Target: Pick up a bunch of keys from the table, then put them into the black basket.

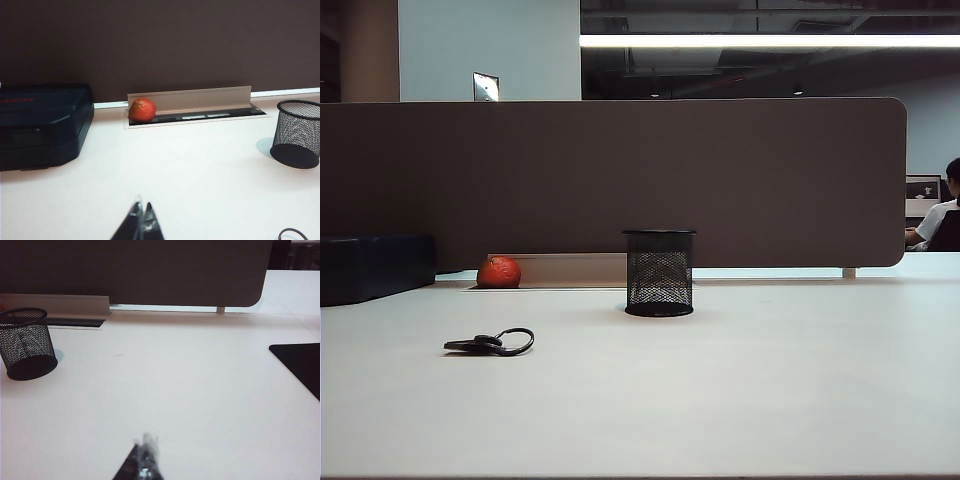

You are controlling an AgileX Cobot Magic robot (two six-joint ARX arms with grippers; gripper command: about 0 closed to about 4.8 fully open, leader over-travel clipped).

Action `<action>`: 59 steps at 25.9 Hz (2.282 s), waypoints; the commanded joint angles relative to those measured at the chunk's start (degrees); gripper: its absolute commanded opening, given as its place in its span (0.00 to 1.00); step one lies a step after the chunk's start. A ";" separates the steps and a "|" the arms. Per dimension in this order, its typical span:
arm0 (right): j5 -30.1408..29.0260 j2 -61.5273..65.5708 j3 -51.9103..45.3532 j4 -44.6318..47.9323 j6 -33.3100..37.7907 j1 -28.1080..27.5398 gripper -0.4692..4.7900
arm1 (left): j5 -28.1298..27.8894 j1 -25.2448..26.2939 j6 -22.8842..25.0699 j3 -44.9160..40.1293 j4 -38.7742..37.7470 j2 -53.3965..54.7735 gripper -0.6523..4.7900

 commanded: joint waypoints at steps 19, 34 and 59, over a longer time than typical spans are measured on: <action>-0.28 -0.17 0.07 1.25 -0.17 0.02 0.08 | 0.22 0.02 -0.17 0.11 0.74 0.04 0.11; -0.28 -0.17 0.33 1.42 -0.13 0.02 0.08 | 0.22 0.02 -0.17 0.17 4.44 0.04 0.11; -2.89 -0.17 12.17 -12.68 6.84 0.02 0.08 | 15.91 0.02 -2.73 21.44 -14.93 1.16 0.46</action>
